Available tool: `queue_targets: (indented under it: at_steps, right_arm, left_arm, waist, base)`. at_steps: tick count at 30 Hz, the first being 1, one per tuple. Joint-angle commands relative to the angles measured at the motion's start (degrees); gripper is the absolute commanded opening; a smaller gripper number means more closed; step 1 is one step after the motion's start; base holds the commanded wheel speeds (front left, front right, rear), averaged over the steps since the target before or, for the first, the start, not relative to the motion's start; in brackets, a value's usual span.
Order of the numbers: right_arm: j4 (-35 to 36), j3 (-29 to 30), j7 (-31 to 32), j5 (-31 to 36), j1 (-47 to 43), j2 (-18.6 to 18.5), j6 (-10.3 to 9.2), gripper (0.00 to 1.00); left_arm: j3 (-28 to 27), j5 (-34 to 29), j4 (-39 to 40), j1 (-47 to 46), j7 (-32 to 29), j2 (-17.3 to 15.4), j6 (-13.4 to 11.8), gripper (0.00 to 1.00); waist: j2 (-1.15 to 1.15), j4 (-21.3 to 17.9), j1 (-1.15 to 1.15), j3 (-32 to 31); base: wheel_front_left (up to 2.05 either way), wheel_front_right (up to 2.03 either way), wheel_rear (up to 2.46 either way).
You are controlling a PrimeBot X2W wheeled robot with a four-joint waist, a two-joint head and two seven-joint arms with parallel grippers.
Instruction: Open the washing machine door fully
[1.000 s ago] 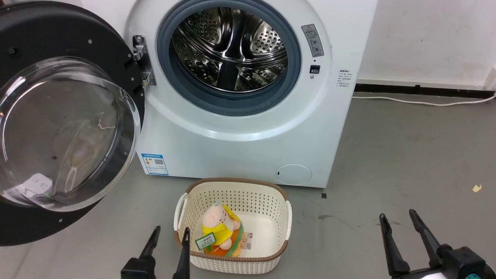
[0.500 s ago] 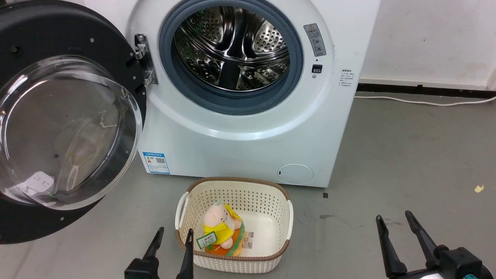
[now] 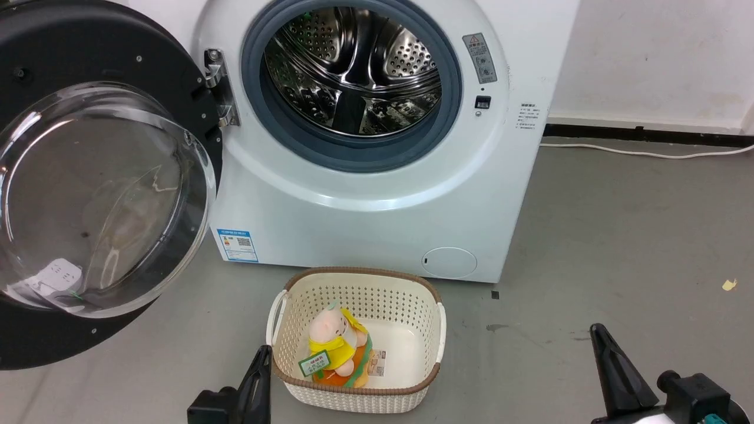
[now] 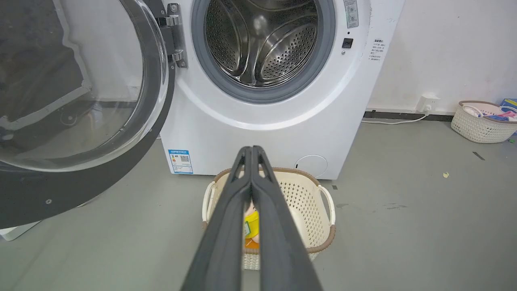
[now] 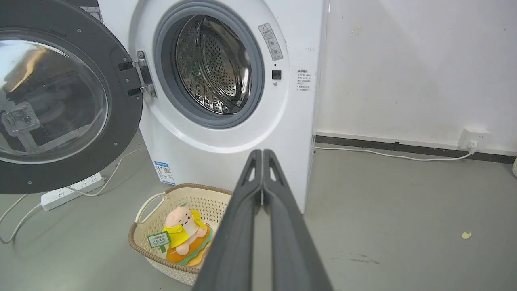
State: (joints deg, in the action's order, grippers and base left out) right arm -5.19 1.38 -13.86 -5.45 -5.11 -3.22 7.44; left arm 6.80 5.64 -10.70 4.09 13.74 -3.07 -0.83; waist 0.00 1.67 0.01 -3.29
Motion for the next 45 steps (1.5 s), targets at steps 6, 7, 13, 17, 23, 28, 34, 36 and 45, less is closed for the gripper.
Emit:
queue_targets:
  at_steps: [6, 7, 13, 17, 23, 28, 34, 36, 45]
  right_arm:
    - [0.49, -0.11, 0.86, 0.49, 0.56, 0.04, 0.01, 0.00]
    - [0.53, -0.12, 0.98, 0.54, 0.60, 0.04, 0.01, 0.00]
    - [0.79, -0.19, 1.68, 0.81, 0.85, 0.06, 0.01, 0.00]
    - [0.96, -0.24, 2.15, 0.99, 1.01, 0.07, 0.01, 0.00]
    - [1.21, -0.31, 2.86, 1.26, 1.26, 0.09, 0.01, 0.00]
    - [1.43, -0.36, 3.44, 1.48, 1.47, 0.10, 0.01, 0.00]
    - [1.68, -0.43, 4.15, 1.75, 1.71, 0.12, 0.02, 0.00]
    - [1.77, -0.46, 4.39, 1.84, 1.80, 0.12, 0.02, 0.00]
    - [2.15, -0.56, 5.45, 2.24, 2.17, 0.15, 0.02, 0.00]
  left_arm:
    - [-0.43, -0.58, 0.88, -0.48, -0.86, -0.03, 0.10, 0.00]
    - [-0.49, -0.63, 0.96, -0.51, -0.98, -0.02, 0.10, 0.00]
    - [-0.83, -0.90, 1.50, -0.71, -1.68, -0.01, 0.14, 0.00]
    - [-1.06, -1.09, 1.85, -0.84, -2.14, -0.01, 0.17, 0.00]
    - [-1.41, -1.36, 2.39, -1.03, -2.84, 0.01, 0.21, 0.00]
    - [-1.69, -1.59, 2.83, -1.20, -3.42, 0.02, 0.24, 0.00]
    - [-2.04, -1.86, 3.36, -1.39, -4.12, 0.03, 0.28, 0.00]
    - [-2.16, -1.96, 3.54, -1.46, -4.36, 0.03, 0.30, 0.00]
    - [-2.67, -2.37, 4.34, -1.75, -5.41, 0.05, 0.36, 0.00]
  waist:
    - [0.00, -0.09, 0.00, 0.17]
    - [0.00, -0.10, 0.00, 0.20]
    - [0.00, -0.19, 0.00, 0.37]
    - [0.00, -0.24, 0.00, 0.48]
    - [0.00, -0.33, 0.00, 0.65]
    - [0.00, -0.40, 0.00, 0.79]
    - [0.00, -0.49, 0.00, 0.96]
    - [0.00, -0.52, 0.00, 1.02]
    - [0.00, -0.65, 0.00, 1.27]
  base:
    - [0.00, 0.00, 0.00]
    - [0.00, 0.00, 0.00]
    - [0.00, 0.00, 0.00]
    - [0.00, 0.00, 0.00]
    - [0.00, 0.00, 0.00]
    - [0.00, 0.00, 0.00]
    - [0.00, 0.00, 0.00]
    - [0.00, 0.00, 0.00]
    - [0.00, 0.00, 0.00]
